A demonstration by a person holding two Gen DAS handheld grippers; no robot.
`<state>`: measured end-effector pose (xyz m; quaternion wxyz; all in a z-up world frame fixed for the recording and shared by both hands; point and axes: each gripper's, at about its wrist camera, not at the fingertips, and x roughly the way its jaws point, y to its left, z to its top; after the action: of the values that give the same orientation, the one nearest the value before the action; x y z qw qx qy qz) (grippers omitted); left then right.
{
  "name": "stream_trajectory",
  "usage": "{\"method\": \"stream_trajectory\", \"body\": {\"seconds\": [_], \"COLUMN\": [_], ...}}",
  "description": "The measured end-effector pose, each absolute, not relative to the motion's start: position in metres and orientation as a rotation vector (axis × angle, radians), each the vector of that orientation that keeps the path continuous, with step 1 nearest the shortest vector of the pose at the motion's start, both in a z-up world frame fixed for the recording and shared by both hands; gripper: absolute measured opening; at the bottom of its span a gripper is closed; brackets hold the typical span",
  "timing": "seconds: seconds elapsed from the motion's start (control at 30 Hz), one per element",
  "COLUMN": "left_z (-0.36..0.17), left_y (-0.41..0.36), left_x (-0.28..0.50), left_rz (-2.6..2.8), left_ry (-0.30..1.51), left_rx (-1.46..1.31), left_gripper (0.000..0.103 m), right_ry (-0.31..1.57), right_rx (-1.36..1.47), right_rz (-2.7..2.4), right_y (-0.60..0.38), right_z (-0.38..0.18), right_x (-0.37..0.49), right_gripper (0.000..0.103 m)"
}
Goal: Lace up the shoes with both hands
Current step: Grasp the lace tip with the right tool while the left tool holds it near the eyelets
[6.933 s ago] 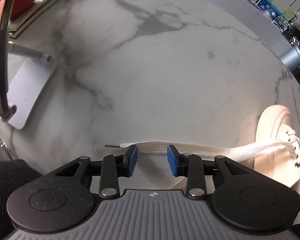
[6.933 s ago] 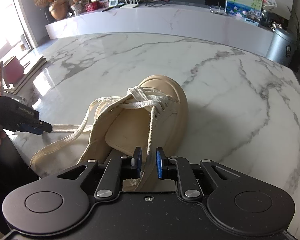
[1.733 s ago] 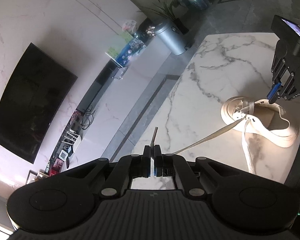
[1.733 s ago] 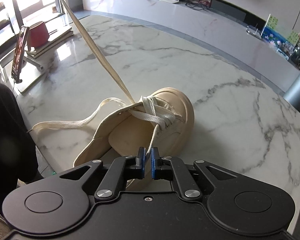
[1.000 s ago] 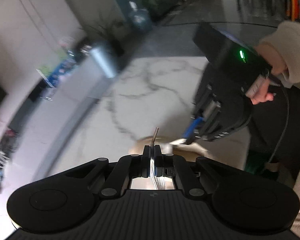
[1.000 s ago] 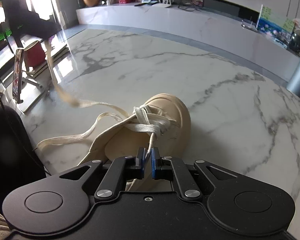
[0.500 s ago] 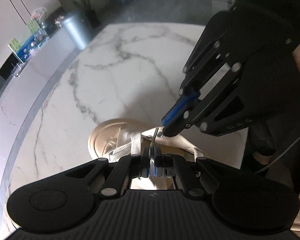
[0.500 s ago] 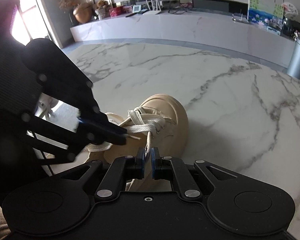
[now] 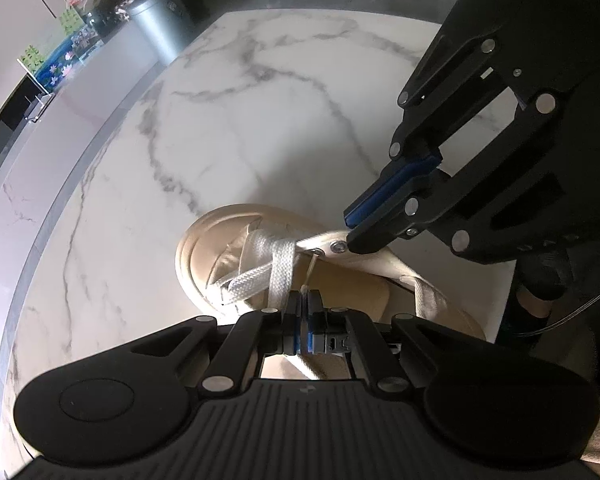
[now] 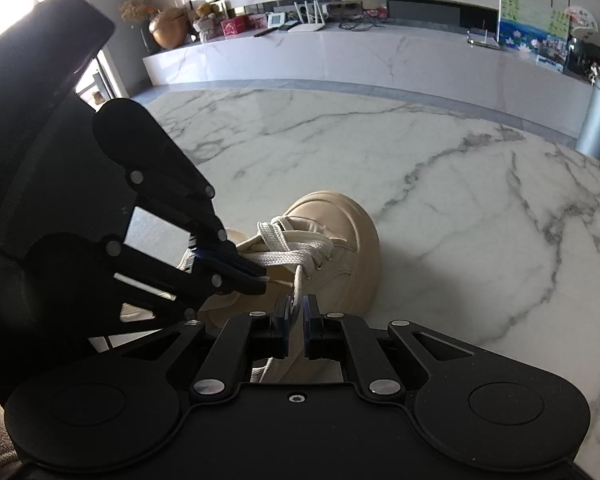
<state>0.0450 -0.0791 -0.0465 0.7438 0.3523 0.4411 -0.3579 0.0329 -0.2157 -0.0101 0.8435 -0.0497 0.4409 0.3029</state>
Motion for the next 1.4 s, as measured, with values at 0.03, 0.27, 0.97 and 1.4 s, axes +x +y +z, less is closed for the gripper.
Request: {"method": "stream_trajectory", "body": {"seconds": [0.03,0.27,0.97,1.4], "left_z": [-0.047,-0.048,-0.046,-0.052], "left_y": [-0.08,-0.084,-0.095,-0.097], "left_x": [0.045,0.048,0.048,0.051], "left_rz": [-0.784,-0.786,-0.843,-0.864], "left_ry": [0.966,0.968,0.911,0.896], "left_rx": [0.773,0.778,0.796,0.813], "left_gripper": [0.002,0.002,0.003,0.003], "right_ry": [0.931,0.927,0.884,0.862], "right_rx": [-0.107,-0.128,-0.108,-0.343], "right_rz": [0.639,0.638,0.648,0.755], "right_y": [-0.216,-0.214,-0.225,-0.219], "right_z": [-0.011,-0.011,-0.001,-0.023], "right_x": [0.033,0.033,0.03,0.042], "right_gripper": [0.004,0.004,0.006,0.014]}}
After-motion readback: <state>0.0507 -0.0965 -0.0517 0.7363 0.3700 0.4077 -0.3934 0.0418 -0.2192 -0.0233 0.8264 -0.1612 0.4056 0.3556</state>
